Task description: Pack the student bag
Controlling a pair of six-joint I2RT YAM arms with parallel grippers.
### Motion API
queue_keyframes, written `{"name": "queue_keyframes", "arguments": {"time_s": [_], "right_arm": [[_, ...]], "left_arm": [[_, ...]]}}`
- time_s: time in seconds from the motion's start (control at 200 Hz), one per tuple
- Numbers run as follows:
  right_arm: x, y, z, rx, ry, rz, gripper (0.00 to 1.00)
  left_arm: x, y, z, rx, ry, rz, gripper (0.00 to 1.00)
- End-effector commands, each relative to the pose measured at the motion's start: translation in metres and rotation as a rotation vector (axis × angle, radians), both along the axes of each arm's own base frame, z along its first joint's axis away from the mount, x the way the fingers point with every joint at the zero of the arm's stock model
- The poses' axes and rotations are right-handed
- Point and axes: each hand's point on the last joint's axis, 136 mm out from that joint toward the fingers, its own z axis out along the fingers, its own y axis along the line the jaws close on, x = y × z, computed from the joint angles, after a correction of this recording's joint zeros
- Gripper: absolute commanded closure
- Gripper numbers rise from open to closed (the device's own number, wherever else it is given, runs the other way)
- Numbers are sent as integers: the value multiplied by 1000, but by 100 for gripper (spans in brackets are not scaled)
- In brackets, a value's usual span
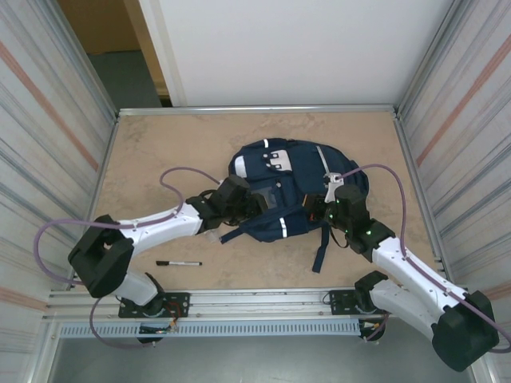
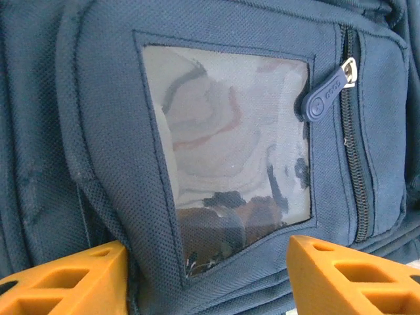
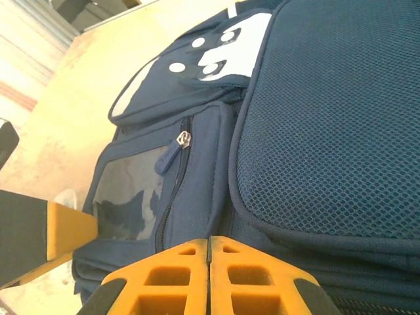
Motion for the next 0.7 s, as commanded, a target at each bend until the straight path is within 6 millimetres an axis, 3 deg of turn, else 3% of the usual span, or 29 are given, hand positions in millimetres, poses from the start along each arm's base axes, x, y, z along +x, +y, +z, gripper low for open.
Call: {"name": "queue_keyframes", "arguments": {"time_s": [0.0,0.115,0.291,0.556,0.616,0.697], "right_arm": [[4,21,54,122,-126,58,100],[3,18,50,106,-121,49,100],[2,31,55,129,-127,89,100],[1,62,61,160,-131,140,100],[3,65,60,154,-126,140,100],[6,64,63,144,-142,131,100]], "left_arm": [[5,-9,43,-57,-105,52,38],[-7,5,52,-37,-104,74,38],[-34,-11,89,-7,-205,29,36],[-31,-32,73,-1,-122,85,31],[-29,-25,77,20,-146,103,31],[-22,7,87,114,-219,152,30]]}}
